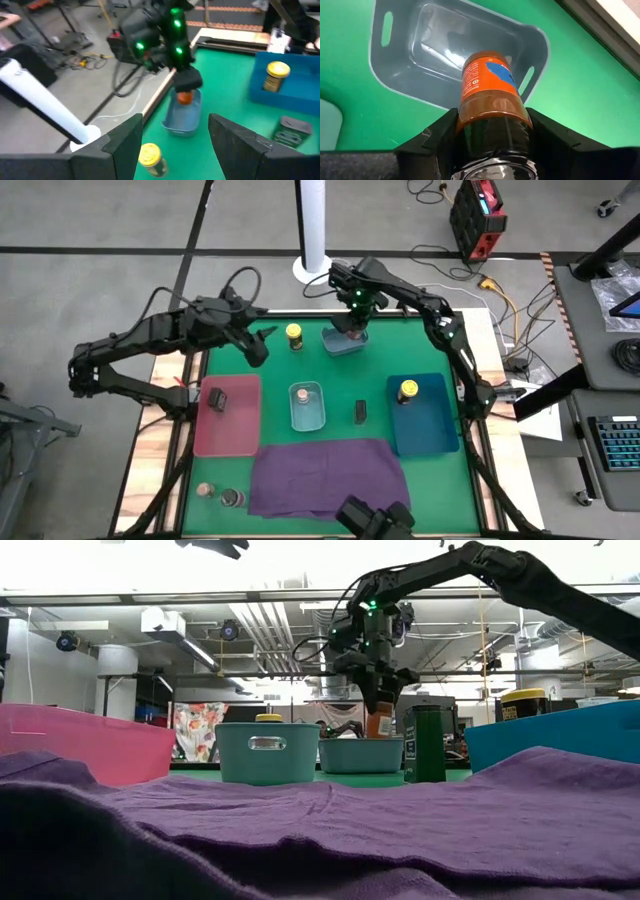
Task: Sort spices by type
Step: Put the right black seasoning bottle into the gray bin
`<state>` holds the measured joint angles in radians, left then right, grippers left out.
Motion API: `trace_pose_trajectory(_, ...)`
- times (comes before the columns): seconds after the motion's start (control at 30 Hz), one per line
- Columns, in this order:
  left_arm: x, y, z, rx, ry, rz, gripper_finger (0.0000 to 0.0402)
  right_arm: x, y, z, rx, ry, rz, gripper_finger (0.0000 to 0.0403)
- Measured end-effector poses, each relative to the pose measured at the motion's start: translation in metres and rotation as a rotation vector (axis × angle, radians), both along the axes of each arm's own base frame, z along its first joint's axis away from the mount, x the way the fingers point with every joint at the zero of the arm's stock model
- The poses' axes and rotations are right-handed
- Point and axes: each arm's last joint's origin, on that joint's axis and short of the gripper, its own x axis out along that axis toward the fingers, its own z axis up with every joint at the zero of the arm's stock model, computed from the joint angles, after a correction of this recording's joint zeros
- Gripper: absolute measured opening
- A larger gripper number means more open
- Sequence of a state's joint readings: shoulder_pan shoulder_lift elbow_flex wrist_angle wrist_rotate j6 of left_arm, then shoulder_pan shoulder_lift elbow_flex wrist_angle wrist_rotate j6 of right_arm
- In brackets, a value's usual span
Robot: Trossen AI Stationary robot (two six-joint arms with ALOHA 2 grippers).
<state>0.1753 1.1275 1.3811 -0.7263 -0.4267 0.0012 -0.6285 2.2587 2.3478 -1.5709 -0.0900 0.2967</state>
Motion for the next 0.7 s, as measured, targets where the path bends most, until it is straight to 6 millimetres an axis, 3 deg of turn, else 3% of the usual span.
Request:
trace_pose_trajectory(0.3,-0.017,-0.002,0.010,0.029,-0.050,0.042,0.0210,0.006,-0.004,-0.020,0.020,0.034,0.007,0.0192)
trace_pose_trajectory(0.47,-0.017,-0.002,0.011,0.031,-0.060,0.042,0.0210,0.009,-0.007,-0.033,0.032,0.052,0.018,0.0192)
trace_pose_trajectory(0.7,-0.017,-0.002,0.011,0.030,-0.057,0.042,0.0210,0.011,-0.009,-0.036,0.019,0.048,0.019,0.0192)
